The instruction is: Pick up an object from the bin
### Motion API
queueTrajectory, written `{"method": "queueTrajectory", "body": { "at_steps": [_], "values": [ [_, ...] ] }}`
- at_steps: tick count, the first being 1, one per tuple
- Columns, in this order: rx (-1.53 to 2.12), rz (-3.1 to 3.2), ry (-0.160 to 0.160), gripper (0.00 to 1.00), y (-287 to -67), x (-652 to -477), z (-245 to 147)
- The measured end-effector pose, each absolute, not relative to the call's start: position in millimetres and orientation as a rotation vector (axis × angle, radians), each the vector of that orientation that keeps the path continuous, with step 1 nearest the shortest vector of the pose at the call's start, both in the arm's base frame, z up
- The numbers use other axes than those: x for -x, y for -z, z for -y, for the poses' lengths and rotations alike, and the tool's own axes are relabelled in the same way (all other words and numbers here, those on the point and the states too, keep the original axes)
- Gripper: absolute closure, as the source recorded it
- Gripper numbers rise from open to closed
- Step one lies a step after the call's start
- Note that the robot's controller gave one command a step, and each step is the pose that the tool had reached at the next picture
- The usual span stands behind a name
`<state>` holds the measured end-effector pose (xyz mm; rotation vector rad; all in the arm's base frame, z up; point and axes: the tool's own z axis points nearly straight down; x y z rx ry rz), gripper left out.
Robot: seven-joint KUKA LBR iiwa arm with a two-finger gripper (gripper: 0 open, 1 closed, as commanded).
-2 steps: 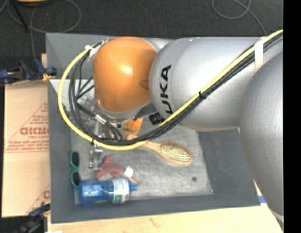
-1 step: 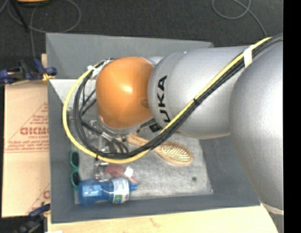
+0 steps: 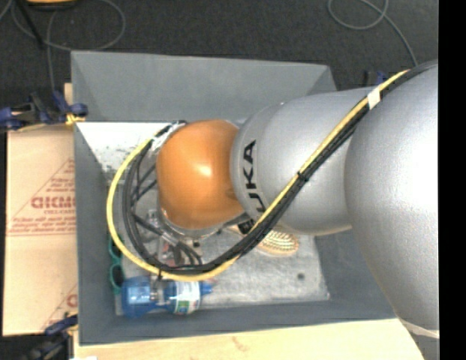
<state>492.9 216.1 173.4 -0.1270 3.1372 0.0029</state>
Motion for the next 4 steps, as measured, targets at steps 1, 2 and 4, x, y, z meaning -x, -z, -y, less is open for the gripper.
{"method": "queueTrajectory", "body": {
  "at_steps": [1,2,4],
  "values": [
    [0.489,-3.095,0.003,1.0,-92.3,-495.9,-220.8],
    [0.488,-3.096,0.003,1.0,-92.2,-495.9,-220.9],
    [0.483,-3.097,0.0,1.0,-111.5,-495.7,-210.0]
  ]
}}
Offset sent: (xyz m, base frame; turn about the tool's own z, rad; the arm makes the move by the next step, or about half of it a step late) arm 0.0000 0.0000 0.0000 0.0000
